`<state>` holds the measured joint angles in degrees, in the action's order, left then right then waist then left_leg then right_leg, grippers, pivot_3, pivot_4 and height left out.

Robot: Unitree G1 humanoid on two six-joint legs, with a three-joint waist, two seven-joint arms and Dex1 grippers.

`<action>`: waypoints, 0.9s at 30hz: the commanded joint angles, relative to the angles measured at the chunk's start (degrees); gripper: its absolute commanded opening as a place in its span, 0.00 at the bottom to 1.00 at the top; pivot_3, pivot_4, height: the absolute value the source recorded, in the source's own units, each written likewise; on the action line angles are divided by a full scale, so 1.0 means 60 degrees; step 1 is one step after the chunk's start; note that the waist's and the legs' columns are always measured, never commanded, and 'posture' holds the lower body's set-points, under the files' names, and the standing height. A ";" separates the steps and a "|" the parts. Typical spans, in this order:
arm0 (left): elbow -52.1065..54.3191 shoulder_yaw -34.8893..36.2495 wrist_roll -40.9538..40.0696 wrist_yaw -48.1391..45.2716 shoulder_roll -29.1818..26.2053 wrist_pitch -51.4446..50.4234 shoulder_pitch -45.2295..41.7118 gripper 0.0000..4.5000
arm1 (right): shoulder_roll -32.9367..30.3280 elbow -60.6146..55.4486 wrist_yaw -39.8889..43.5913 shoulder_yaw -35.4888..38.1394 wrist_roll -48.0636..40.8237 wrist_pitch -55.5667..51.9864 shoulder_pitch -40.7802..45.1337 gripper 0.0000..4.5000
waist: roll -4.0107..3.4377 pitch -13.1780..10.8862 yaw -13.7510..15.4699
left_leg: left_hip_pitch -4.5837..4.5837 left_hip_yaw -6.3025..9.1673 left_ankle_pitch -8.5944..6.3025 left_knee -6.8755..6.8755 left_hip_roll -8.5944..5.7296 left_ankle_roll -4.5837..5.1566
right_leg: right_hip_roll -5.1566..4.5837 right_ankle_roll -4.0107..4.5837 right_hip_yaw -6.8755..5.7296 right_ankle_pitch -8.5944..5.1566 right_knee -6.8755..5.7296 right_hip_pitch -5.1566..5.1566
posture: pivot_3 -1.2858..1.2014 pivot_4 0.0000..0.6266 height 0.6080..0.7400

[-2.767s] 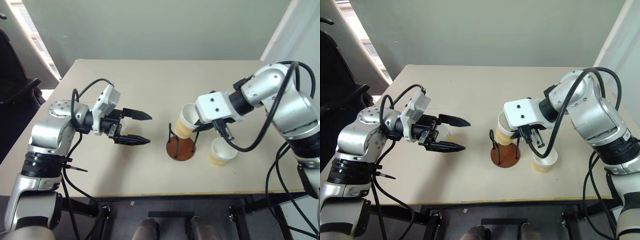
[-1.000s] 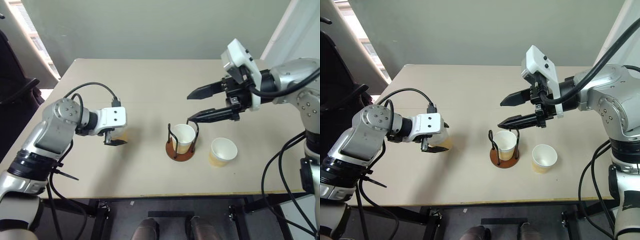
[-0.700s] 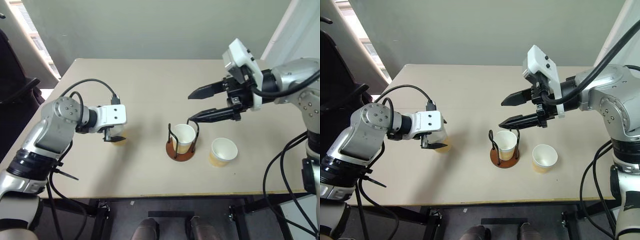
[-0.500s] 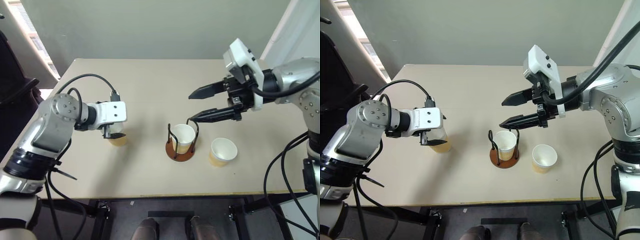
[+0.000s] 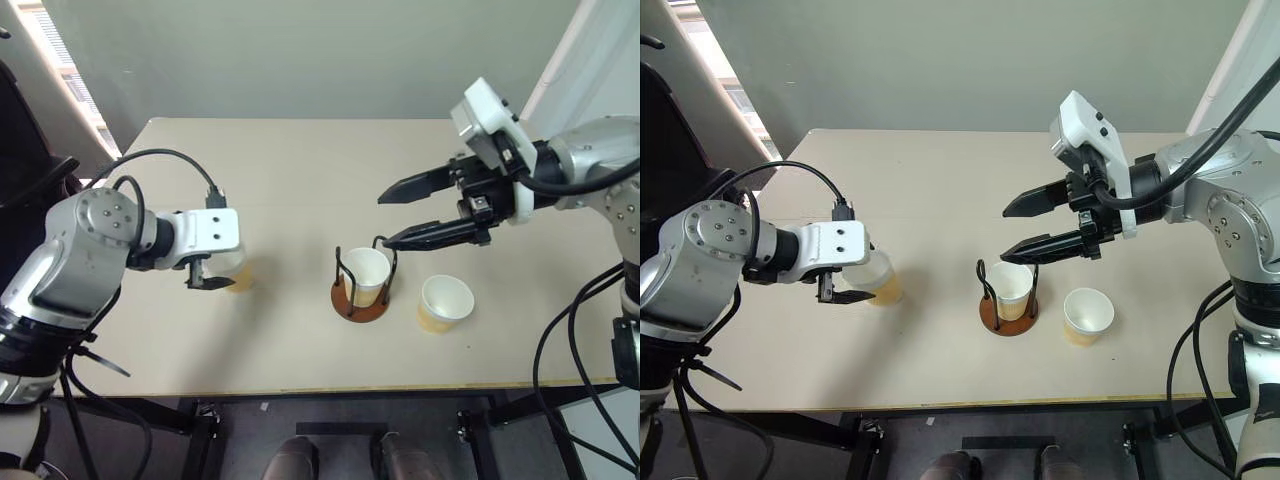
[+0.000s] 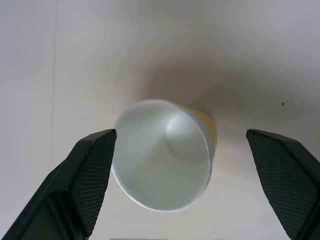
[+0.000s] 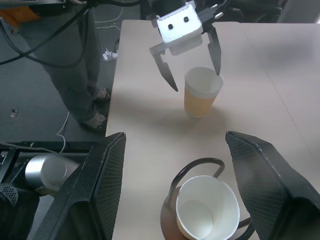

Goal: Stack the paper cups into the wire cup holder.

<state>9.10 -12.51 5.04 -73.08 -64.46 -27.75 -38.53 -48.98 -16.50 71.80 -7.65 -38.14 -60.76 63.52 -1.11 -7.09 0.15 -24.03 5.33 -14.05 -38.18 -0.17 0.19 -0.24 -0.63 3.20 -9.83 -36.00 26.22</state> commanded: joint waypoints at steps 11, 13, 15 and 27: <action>-0.0575 -0.0028 0.0381 0.0166 -0.0066 0.0660 0.0558 1.00 | -0.0111 -0.0163 0.0065 0.0070 -0.0098 0.0210 0.0022 0.73 | 0.0000 0.0000 0.0001 | -0.0001 0.0000 -0.0002 0.0002 0.0000 0.0000 | -0.0001 0.0003 0.0000 -0.0001 0.0001 0.0003 | 0.52 0.24 1.00; -0.0924 -0.0139 0.0491 0.0214 0.0082 0.1069 0.0490 1.00 | -0.0104 -0.0129 0.0066 0.0053 -0.0081 0.0225 0.0034 0.73 | 0.0000 0.0000 0.0006 | -0.0001 0.0001 -0.0002 0.0001 0.0000 0.0000 | -0.0001 0.0003 -0.0001 -0.0001 -0.0001 0.0002 | 0.52 0.24 1.00; -0.1313 -0.0262 0.0580 0.0267 0.0269 0.1454 0.0394 1.00 | -0.0101 -0.0100 0.0064 0.0043 -0.0070 0.0235 0.0041 0.73 | 0.0000 0.0000 0.0006 | -0.0001 0.0000 -0.0004 0.0000 -0.0001 0.0001 | -0.0002 0.0006 0.0000 0.0002 -0.0001 0.0002 | 0.52 0.24 1.00; -0.2808 -0.0216 0.0342 -0.0136 0.1128 0.3991 -0.0339 0.37 | -0.0137 -0.0167 -0.0051 0.0128 -0.0178 0.0071 0.0040 0.74 | 0.0002 0.0001 0.0006 | -0.0002 0.0000 -0.0003 0.0000 -0.0001 0.0001 | -0.0001 -0.0020 -0.0001 0.0019 0.0000 0.0003 | 0.52 0.24 1.00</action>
<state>-7.80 -15.49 8.37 -72.81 -57.40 -5.56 -39.20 -49.11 -16.29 71.66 -7.94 -38.20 -60.35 63.33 -1.10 -7.09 0.19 -24.04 5.33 -14.07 -38.18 -0.18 0.19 -0.25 -0.76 3.19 -9.72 -35.99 26.24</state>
